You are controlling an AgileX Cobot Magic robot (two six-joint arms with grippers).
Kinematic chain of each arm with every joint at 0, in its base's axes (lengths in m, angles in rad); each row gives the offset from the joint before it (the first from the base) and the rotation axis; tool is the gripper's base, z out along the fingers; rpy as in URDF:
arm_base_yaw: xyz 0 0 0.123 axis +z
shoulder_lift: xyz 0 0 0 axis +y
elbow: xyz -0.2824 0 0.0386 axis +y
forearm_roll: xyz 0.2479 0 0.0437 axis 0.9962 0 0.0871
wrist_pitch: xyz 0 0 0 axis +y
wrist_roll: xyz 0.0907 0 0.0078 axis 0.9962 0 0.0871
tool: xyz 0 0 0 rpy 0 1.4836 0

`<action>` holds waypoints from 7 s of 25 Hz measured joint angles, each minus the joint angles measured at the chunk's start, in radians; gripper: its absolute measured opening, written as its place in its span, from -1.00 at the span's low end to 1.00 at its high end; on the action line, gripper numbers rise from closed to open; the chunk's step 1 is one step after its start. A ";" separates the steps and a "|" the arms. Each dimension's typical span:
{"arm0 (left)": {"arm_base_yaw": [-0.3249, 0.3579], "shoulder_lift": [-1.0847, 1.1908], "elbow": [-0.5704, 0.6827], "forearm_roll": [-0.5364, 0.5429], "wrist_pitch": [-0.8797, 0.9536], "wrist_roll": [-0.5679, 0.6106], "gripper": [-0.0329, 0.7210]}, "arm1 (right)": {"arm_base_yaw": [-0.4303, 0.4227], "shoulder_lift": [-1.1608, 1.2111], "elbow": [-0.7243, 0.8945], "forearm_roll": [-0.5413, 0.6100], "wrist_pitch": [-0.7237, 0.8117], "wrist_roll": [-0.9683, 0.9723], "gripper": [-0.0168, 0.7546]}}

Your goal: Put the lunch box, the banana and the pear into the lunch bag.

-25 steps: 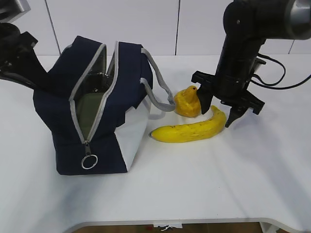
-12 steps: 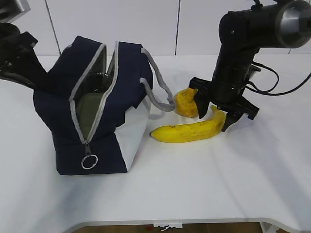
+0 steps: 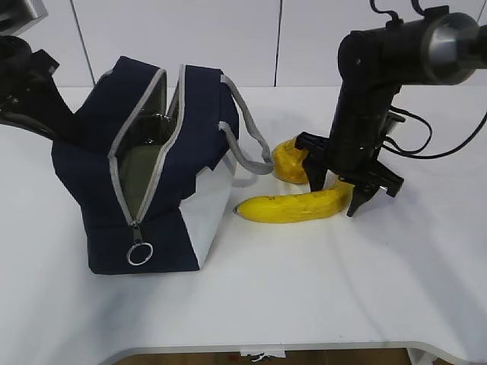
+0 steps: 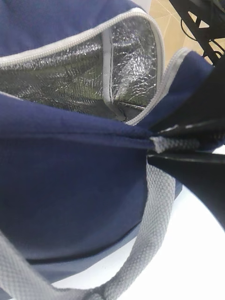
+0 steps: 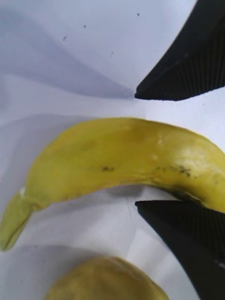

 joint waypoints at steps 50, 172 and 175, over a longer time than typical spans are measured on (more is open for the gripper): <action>0.000 0.000 0.000 0.025 0.000 0.000 -0.86 | 0.000 -0.268 -0.215 -0.031 0.162 -0.959 -0.25; 0.000 0.005 0.000 -0.122 0.000 -0.053 -0.86 | -0.078 0.168 -0.473 0.282 0.160 -1.060 0.39; 0.000 0.005 0.000 -0.122 0.000 -0.053 -0.87 | -0.078 0.180 -0.473 0.282 0.160 -1.059 0.39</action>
